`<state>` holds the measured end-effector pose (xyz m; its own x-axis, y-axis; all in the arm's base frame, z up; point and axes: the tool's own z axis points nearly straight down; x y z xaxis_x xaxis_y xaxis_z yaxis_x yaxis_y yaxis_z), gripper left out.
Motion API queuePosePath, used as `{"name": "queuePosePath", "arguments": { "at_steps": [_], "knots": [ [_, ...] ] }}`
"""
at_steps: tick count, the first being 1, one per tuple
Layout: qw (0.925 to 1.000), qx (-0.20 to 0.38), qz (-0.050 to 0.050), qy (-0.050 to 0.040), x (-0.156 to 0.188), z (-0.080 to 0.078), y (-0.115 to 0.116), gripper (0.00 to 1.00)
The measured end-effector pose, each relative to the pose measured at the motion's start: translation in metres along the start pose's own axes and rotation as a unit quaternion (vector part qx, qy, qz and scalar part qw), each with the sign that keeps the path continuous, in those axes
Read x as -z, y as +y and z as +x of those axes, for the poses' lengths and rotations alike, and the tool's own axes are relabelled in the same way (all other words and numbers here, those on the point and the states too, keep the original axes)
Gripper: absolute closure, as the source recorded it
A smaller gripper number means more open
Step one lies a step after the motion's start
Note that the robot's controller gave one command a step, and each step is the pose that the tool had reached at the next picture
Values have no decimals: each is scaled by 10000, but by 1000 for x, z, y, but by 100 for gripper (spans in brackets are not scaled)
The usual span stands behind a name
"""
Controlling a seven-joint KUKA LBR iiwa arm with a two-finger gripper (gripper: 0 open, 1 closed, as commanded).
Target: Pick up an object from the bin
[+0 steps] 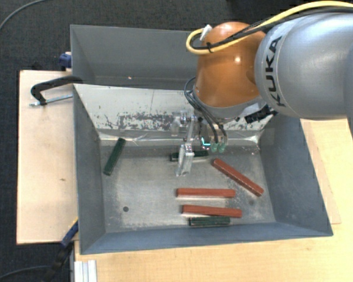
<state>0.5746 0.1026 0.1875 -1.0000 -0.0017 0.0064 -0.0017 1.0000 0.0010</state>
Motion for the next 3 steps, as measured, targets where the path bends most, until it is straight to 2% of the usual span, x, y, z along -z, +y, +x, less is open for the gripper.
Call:
{"name": "queuePosePath", "arguments": {
  "at_steps": [1, 2, 3],
  "knots": [
    [9894, 1446, 8, -90, 74, -1, -13, 0],
    [9718, 2359, 5, -2, -71, 26, -34, 0],
    [9744, 2249, 4, -7, -120, 49, -64, 0]
  ]
}}
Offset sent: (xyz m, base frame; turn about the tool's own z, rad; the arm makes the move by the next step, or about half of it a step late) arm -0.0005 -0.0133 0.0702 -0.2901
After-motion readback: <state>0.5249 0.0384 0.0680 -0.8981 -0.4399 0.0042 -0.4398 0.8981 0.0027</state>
